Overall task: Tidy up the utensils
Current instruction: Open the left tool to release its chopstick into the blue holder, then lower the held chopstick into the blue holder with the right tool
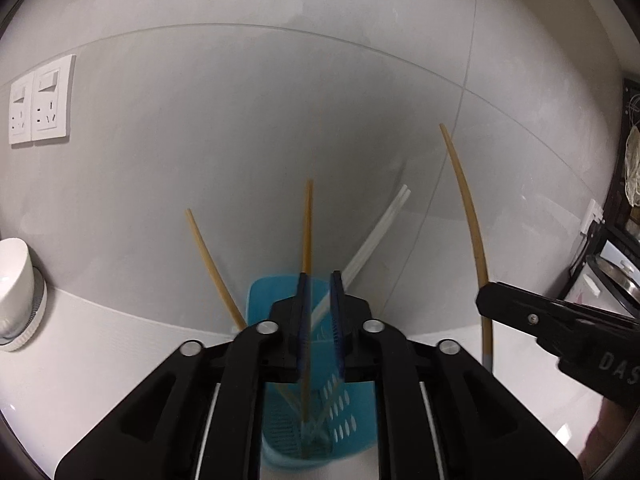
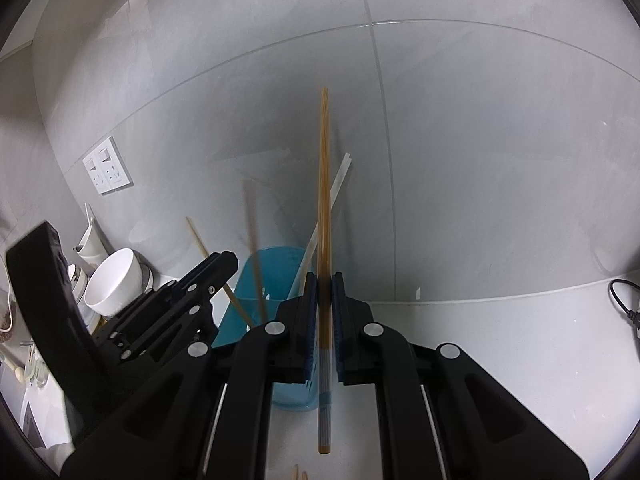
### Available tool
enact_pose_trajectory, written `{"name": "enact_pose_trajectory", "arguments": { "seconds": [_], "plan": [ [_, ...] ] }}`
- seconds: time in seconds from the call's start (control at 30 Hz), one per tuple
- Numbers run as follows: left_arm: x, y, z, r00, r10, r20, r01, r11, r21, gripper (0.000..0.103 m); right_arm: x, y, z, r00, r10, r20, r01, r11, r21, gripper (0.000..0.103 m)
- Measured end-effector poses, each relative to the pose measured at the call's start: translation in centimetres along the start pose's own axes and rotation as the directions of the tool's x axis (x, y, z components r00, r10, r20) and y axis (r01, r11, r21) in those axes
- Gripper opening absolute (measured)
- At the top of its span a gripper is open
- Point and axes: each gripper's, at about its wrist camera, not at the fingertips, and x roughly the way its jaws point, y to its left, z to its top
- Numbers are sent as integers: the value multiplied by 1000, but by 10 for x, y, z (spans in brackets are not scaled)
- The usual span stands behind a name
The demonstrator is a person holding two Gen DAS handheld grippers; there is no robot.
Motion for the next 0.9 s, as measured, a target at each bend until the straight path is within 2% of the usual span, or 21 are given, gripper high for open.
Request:
{"name": "enact_pose_trajectory", "arguments": {
  "seconds": [0.03,0.1,0.13,0.2,0.27,0.47,0.57,0.83,0.9],
  "plan": [
    [-4,-3,2,1000,14,-16,-14,1000,9,30,0,0,0,1000,2,-4,-2,1000,-5,7],
    [-13,-3,2,998,37,-57,-36,999,15,37,0,1,-1,1000,8,-11,-8,1000,-12,7],
    [-17,-2,3,995,53,-84,-52,999,10,47,0,1,-1,1000,10,-10,-11,1000,-14,7],
    [-24,5,3,989,78,-124,-78,997,1,54,0,1,0,1000,18,-8,-18,1000,-11,7],
    [-32,12,2,980,119,-161,-120,993,5,68,-1,2,1,999,34,-3,-35,999,-4,7],
    [-49,35,1,958,186,-218,-191,981,-6,93,3,12,8,995,100,32,-100,995,2,7],
    [-57,43,-2,952,199,-235,-206,979,-6,97,7,19,10,991,123,48,-123,992,1,7],
    [-48,59,-14,929,212,-303,-228,974,-16,97,14,34,19,978,172,118,-174,985,4,7],
    [-47,64,-15,925,211,-315,-229,973,-20,97,15,38,18,971,174,165,-175,984,-6,7]
  ]
}}
